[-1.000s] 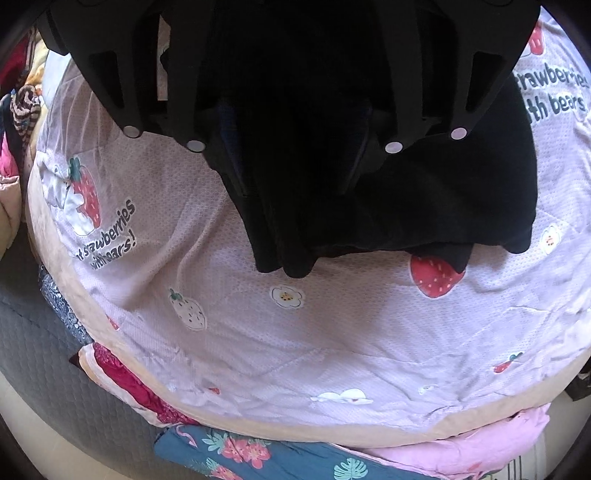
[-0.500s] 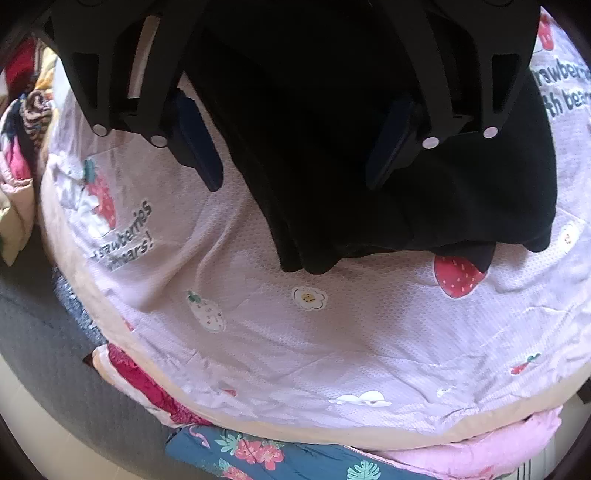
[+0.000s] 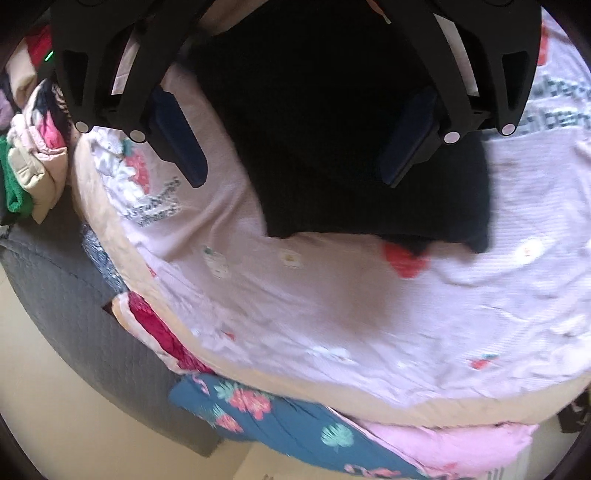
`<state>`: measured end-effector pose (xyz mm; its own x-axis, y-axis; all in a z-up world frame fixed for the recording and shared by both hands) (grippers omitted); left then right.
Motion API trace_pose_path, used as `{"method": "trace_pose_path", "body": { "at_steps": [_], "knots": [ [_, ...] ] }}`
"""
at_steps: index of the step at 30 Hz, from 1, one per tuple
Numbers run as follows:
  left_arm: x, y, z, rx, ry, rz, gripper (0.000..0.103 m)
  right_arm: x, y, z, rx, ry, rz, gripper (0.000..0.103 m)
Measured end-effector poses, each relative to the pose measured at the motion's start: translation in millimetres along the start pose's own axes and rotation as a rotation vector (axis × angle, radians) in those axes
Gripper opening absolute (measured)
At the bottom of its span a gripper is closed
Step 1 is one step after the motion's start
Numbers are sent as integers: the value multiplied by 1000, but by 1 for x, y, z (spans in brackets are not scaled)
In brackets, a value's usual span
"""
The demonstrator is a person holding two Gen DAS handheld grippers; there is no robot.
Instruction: Fold small clothes
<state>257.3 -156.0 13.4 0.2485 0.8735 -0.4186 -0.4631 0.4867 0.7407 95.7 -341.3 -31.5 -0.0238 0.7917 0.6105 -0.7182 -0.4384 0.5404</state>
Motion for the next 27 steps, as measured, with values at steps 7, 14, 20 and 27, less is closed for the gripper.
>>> {"method": "trace_pose_path", "body": {
  "at_steps": [7,14,20,27],
  "knots": [
    [53,11,-31,-41,8,188,89,11,2,56,-5,71,-18,81],
    [64,-4,-58,-20,-5,219,89,49,-69,94,222,274,-94,41],
    [64,-2,-65,-25,-21,202,90,34,-113,90,352,240,-126,32],
    [61,0,-66,-21,-33,178,89,33,-130,93,343,242,-115,7]
  ]
}}
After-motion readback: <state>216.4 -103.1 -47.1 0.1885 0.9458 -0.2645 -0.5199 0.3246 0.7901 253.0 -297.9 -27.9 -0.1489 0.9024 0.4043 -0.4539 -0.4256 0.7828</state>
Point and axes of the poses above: each gripper's, at about its wrist camera, not at the fingertips, and y roughly against the way its jaws point, x to its left, z to its top, the point moved 1 cm from there along -y, roughly the way its jaws point, and after that the axes turned 6 degrees about y, right-handed, at the moved point
